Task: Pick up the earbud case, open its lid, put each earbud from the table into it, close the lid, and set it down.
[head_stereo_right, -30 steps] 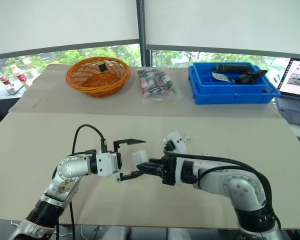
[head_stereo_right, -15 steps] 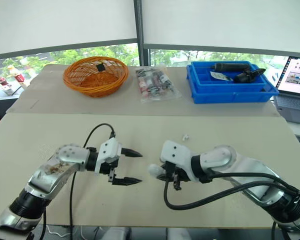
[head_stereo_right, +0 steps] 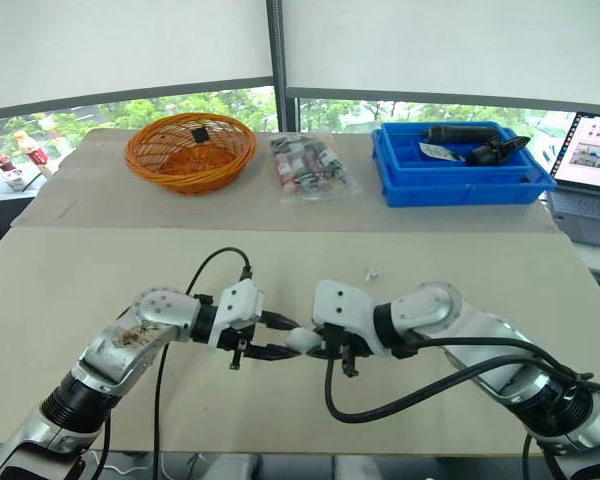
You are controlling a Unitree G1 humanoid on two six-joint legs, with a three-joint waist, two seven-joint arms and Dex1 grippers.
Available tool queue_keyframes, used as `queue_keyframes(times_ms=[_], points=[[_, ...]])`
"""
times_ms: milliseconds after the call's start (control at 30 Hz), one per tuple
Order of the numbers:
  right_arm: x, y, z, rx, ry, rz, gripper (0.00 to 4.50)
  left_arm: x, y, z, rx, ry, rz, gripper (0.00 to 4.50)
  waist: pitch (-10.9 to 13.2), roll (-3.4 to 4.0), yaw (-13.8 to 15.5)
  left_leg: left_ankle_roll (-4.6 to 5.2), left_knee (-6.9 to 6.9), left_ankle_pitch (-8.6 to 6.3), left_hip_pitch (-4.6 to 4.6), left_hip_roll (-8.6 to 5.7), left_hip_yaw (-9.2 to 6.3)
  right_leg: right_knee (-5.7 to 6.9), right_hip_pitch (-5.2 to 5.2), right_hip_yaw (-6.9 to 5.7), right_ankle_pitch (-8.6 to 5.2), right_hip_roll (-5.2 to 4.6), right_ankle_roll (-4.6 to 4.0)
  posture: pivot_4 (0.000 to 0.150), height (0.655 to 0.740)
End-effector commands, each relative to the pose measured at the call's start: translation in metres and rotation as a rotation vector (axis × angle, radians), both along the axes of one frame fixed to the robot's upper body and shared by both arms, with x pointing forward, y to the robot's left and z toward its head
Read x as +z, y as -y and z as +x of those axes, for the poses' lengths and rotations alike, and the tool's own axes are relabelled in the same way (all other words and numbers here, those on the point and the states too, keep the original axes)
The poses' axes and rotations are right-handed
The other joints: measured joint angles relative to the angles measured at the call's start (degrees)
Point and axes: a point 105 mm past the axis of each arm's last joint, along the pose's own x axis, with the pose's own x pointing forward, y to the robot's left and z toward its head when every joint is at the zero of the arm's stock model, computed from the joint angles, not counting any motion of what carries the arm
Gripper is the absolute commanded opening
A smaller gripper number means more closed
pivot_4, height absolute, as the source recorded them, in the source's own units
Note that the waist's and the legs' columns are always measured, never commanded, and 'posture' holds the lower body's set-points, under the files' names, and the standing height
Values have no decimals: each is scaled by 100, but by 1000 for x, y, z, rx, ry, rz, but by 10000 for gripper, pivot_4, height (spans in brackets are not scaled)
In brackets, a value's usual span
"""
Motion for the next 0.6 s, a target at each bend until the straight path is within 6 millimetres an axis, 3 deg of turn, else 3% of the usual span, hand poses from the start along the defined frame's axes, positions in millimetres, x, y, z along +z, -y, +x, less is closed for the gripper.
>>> queue_keyframes(times_ms=[33,300,367,533,600], points=[[13,-6,-1,32,51,21,7222,5,6,1,-9,37,-8,5420,0,0,1,0,0,0,0,0,0,0,0,0,0,0,0,1500,6940],[10,-5,-7,49,53,15,7222,0,7,4,27,34,-28,5420,0,0,5,0,1,0,0,0,-1,1,0,0,0,0,0,1500,6940],[9,0,-6,48,66,2,17647,-1,5,4,29,22,-40,5420,0,0,6,0,2,0,0,0,-1,2,0,-1,0,0,0,1500,6940],[18,12,-3,22,149,-4,35121,-2,-3,2,57,-66,-168,5420,0,0,6,0,4,0,0,-1,-1,3,0,-1,0,-2,0,1500,6940],[24,12,-5,27,182,24,38394,1,-6,1,79,-122,-262,5420,0,0,7,0,4,0,0,0,-2,7,0,-2,0,-2,0,1500,6940]])
